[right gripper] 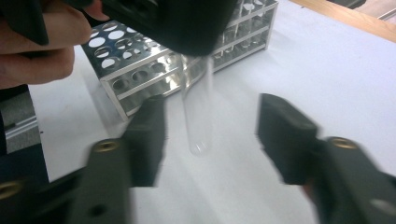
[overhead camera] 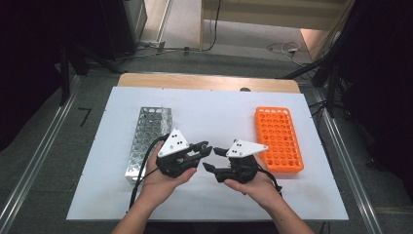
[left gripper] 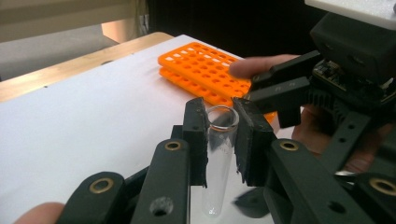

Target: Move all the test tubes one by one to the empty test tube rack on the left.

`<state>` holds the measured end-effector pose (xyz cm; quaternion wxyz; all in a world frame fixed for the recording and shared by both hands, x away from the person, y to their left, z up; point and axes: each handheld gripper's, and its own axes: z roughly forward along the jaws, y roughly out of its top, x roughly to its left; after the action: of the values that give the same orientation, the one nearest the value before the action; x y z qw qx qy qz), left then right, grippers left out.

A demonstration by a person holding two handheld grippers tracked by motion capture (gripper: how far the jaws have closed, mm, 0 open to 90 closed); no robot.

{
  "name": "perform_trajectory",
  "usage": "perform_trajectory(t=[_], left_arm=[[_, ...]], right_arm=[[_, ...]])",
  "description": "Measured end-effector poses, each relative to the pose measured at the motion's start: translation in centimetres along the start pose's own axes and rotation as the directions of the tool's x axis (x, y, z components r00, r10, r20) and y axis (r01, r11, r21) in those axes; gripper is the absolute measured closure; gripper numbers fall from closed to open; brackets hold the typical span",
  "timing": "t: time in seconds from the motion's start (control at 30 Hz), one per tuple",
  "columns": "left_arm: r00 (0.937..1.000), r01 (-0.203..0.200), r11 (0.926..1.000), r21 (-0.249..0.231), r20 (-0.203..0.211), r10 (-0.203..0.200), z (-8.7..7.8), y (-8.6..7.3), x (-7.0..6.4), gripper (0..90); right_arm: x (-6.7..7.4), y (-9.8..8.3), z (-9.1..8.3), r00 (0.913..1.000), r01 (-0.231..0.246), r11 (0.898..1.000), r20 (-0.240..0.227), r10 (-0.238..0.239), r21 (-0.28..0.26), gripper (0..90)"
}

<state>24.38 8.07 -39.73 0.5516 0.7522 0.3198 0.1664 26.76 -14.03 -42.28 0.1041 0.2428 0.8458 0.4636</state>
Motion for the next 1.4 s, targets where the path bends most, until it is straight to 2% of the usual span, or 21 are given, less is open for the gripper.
perform_trajectory(t=[0.07,0.2,0.37,0.43,0.73,1.0,1.4], left_arm=[[1.0000,0.003,1.0000,-0.005,-0.009,-0.003,-0.3,0.1,0.3,74.8],[0.9994,0.009,0.9998,-0.019,-0.033,-0.010,-1.0,0.3,1.0,74.8],[0.9978,0.023,0.9989,-0.040,-0.062,-0.025,-2.0,0.5,2.0,74.8],[0.9967,0.029,0.9985,-0.048,-0.074,-0.032,-2.4,0.5,2.4,74.8],[0.9896,0.050,0.9955,-0.081,-0.130,-0.060,-4.1,0.6,4.3,74.8],[0.9807,0.048,0.9938,-0.100,-0.184,-0.066,-5.1,0.8,5.5,74.9],[0.9680,0.051,0.9935,-0.102,-0.240,-0.074,-5.1,0.6,7.2,74.9]], right_arm=[[-0.4,0.0,-0.3,1.0000,-0.007,1.000,-0.005,0.007,-0.013,20.0],[-1.2,0.0,-1.0,0.9994,-0.030,0.999,0.014,0.031,-0.033,9.2],[-2.3,-0.2,-1.9,0.9970,-0.048,0.997,0.058,0.052,-0.060,6.5],[-2.6,-0.3,-2.2,0.9968,-0.050,0.996,0.059,0.054,-0.067,1.4],[-3.9,-0.7,-3.1,0.9928,-0.070,0.994,0.091,0.078,-0.081,1.0],[-4.7,-1.0,-3.6,0.9885,-0.085,0.993,0.118,0.095,-0.087,1.0],[-6.0,-1.7,-4.9,0.9818,-0.101,0.989,0.150,0.116,-0.108,1.0]])
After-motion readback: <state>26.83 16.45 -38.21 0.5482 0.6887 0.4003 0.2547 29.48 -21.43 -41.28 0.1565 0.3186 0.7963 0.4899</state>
